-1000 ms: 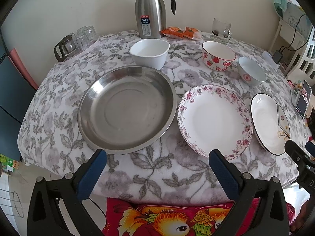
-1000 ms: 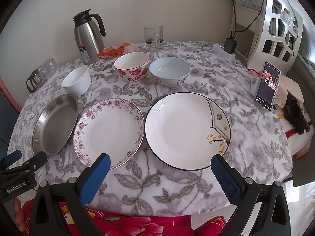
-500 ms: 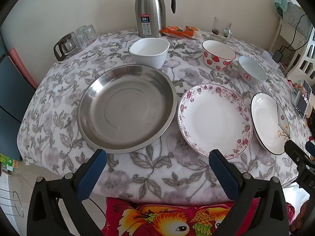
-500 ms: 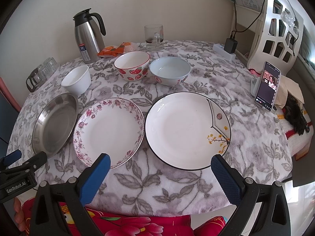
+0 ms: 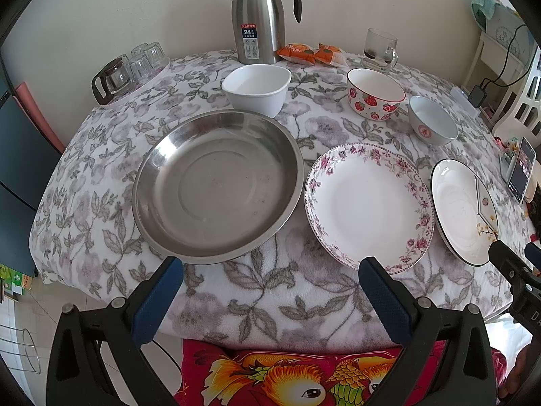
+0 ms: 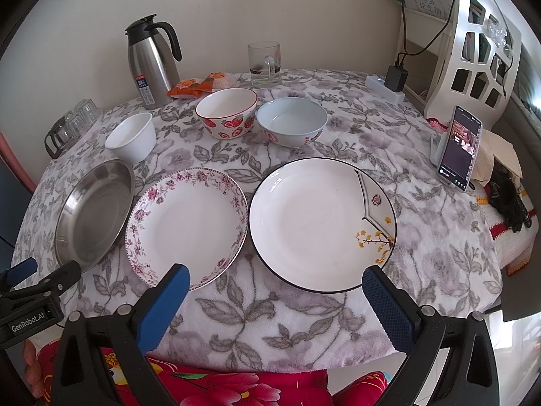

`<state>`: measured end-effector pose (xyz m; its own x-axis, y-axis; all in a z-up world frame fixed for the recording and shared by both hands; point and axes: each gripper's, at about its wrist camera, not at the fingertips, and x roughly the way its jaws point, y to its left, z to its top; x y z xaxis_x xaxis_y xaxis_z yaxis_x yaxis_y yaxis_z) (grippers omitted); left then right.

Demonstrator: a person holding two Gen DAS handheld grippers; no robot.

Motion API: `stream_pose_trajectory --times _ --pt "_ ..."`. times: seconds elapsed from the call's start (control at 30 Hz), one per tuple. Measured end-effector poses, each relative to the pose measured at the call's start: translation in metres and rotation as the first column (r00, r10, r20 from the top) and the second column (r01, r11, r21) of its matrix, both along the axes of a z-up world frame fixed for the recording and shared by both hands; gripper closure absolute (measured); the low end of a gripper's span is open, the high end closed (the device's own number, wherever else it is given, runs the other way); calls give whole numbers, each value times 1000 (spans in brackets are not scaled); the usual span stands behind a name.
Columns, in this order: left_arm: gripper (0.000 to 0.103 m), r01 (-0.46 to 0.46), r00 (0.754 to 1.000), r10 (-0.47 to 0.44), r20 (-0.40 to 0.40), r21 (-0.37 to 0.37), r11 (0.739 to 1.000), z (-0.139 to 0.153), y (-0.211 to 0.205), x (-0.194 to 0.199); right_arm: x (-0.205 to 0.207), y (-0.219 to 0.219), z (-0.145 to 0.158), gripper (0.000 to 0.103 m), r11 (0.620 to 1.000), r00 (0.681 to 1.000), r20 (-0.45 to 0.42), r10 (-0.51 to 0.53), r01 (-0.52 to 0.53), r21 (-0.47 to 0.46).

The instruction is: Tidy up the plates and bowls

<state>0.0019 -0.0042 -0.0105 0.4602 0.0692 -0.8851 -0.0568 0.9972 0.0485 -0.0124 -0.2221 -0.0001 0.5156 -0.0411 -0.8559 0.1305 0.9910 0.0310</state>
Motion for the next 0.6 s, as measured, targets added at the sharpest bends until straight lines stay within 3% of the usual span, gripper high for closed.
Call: stream_pose_trajectory --times 0.4,0.6 --pt "0 0 1000 0 -3 -5 1000 -3 -1 -1 1 1 0 0 1000 1000 -1 0 0 -1" --pt "0 -6 1000 5 -13 -43 999 -3 3 0 0 1 -1 0 1000 1000 -5 4 -4 -2"
